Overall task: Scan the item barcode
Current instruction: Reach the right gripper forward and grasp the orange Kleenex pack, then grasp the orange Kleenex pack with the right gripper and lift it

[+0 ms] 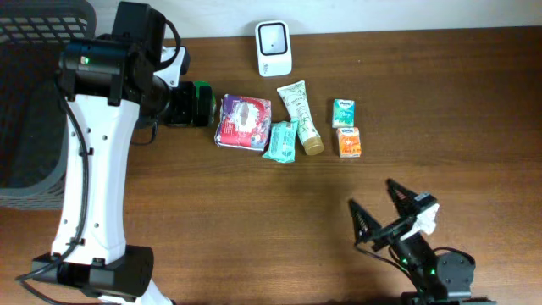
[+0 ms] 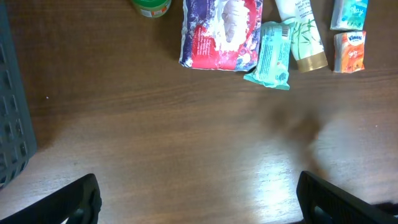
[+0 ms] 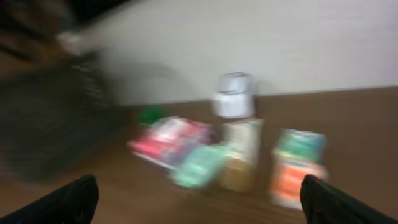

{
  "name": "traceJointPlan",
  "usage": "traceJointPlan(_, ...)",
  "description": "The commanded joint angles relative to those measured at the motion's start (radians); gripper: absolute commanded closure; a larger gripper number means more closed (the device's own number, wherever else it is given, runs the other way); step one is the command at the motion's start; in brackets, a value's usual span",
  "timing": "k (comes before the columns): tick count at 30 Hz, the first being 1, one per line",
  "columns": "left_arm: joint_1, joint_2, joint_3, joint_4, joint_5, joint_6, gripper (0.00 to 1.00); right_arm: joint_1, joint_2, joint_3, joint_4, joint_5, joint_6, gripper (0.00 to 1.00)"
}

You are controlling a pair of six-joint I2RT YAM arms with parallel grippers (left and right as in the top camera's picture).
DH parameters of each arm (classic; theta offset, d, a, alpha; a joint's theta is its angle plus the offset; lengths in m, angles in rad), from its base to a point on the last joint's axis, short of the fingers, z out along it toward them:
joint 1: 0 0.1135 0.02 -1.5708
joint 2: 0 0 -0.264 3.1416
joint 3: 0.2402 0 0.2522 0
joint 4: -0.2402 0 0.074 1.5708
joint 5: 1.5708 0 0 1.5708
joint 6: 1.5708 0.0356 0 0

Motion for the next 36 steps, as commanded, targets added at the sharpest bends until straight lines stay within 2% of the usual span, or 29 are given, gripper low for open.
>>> traceJointPlan(1, 0.003, -0.030, -0.006, 0.001, -0.010, 0.016, 0.01, 0.006, -0.006, -0.005, 0.285, -0.188, 0.341, 0.02)
traceJointPlan(2, 0.003, -0.030, -0.006, 0.001, -0.010, 0.016, 0.01, 0.006, -0.006, -0.005, 0.458, -0.174, 0.340, 0.01)
traceJointPlan(3, 0.003, -0.030, -0.006, 0.001, -0.010, 0.016, 0.01, 0.006, -0.006, 0.015, 0.527, -0.087, 0.336, 0.02)
traceJointPlan(4, 0.003, -0.030, -0.006, 0.001, -0.010, 0.016, 0.01, 0.005, -0.001, 0.057, 0.507, -0.003, 0.302, 0.02)
traceJointPlan(6, 0.003, -0.030, -0.006, 0.001, -0.010, 0.016, 0.01, 0.005, 0.049, 0.170, 0.441, 0.037, 0.161, 0.02)
traceJointPlan(7, 0.003, -0.030, -0.006, 0.001, -0.010, 0.016, 0.01, 0.005, 0.124, 0.290, 0.315, 0.047, 0.044, 0.02)
traceJointPlan(8, 0.003, -0.030, -0.006, 0.001, -0.010, 0.016, 0.01, 0.005, 0.255, 0.468, 0.090, 0.059, -0.119, 0.02)
traceJointPlan(10, 0.003, -0.030, -0.006, 0.001, -0.010, 0.016, 0.01, 0.005, 0.517, 0.764, -0.268, 0.098, -0.304, 0.02)
traceJointPlan(12, 0.003, -0.030, -0.006, 0.001, -0.010, 0.016, 0.01, 0.005, 0.772, 1.009, -0.551, 0.124, -0.361, 0.02)
traceJointPlan(13, 0.003, -0.030, -0.006, 0.001, -0.010, 0.016, 0.01, 0.006, 0.978, 1.194, -0.759, 0.167, -0.365, 0.02)
traceJointPlan(14, 0.003, -0.030, -0.006, 0.001, -0.010, 0.016, 0.01, 0.006, 1.084, 1.284, -0.855, 0.162, -0.364, 0.02)
traceJointPlan(16, 0.003, -0.030, -0.006, 0.001, -0.010, 0.016, 0.01, 0.006, 1.336, 1.459, -0.996, -0.014, -0.360, 0.02)
traceJointPlan(18, 0.003, -0.030, -0.006, 0.001, -0.010, 0.016, 0.01, 0.009, 1.499, 1.470, -0.986, -0.108, -0.362, 0.02)
traceJointPlan(19, 0.003, -0.030, -0.006, 0.001, -0.010, 0.016, 0.01, 0.023, 1.562, 1.470, -0.988, -0.063, -0.375, 0.03)
traceJointPlan(20, 0.003, -0.030, -0.006, 0.001, -0.010, 0.016, 0.01, 0.054, 1.639, 1.470, -1.000, 0.092, -0.373, 0.22)
traceJointPlan(21, 0.003, -0.030, -0.006, 0.001, -0.010, 0.016, 0.01, 0.093, 1.704, 1.470, -1.002, 0.224, -0.357, 0.35)
traceJointPlan(22, 0.003, -0.030, -0.006, 0.001, -0.010, 0.016, 0.01, 0.149, 1.786, 1.470, -0.984, 0.386, -0.305, 0.37)
traceJointPlan(24, 0.003, -0.030, -0.006, 0.001, -0.010, 0.016, 0.01, 0.198, 1.853, 1.470, -0.963, 0.565, -0.256, 0.46)
traceJointPlan(25, 0.003, -0.030, -0.006, 0.001, -0.010, 0.016, 0.01, 0.229, 1.894, 1.470, -0.949, 0.659, -0.225, 0.48)
traceJointPlan(28, 0.003, -0.030, -0.006, 0.001, -0.010, 0.016, 0.01, 0.261, 1.960, 1.468, -0.922, 0.710, -0.211, 0.57)
traceJointPlan(33, 0.003, -0.030, -0.006, 0.001, -0.010, 0.016, 0.01, 0.294, 1.992, 1.466, -0.885, 0.690, -0.197, 0.58)
traceJointPlan(36, 0.003, -0.030, -0.006, 0.001, -0.010, 0.016, 0.01, 0.313, 2.006, 1.464, -0.864, 0.745, -0.186, 0.59)
